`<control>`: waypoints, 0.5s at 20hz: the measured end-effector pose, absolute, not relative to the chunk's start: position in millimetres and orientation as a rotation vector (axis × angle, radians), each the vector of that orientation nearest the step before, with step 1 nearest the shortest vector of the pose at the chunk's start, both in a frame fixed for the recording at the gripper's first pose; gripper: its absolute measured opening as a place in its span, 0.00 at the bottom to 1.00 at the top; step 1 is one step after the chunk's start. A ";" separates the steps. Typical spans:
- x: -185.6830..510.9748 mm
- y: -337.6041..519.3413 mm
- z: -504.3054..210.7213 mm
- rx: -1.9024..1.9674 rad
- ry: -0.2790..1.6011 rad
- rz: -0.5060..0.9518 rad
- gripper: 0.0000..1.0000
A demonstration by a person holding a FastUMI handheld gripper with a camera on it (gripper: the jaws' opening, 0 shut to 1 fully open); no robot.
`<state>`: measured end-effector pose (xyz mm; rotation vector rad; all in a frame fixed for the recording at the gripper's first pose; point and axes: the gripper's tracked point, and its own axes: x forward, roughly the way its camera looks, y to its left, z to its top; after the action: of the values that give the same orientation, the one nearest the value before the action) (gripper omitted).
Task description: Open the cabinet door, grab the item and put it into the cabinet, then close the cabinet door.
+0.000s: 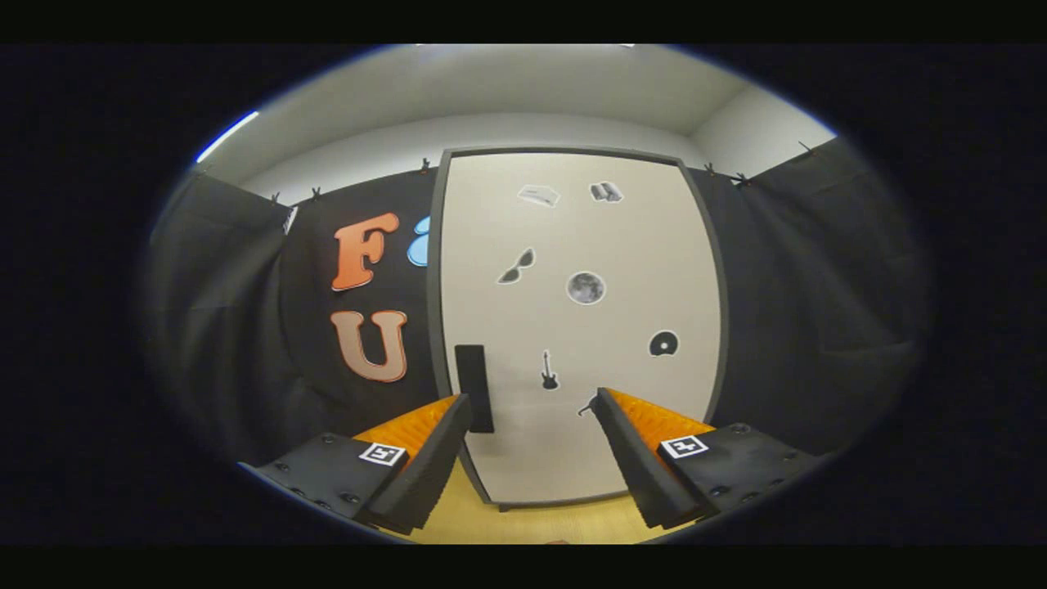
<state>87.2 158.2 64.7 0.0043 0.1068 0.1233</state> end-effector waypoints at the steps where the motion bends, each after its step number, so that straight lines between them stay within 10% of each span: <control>1: 96.5 167.7 59.0 0.004 0.119 0.133 0.98; 10: 164.9 215.3 29.2 0.005 0.179 0.158 0.92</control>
<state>164.9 215.3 29.2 0.0047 0.1790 0.1582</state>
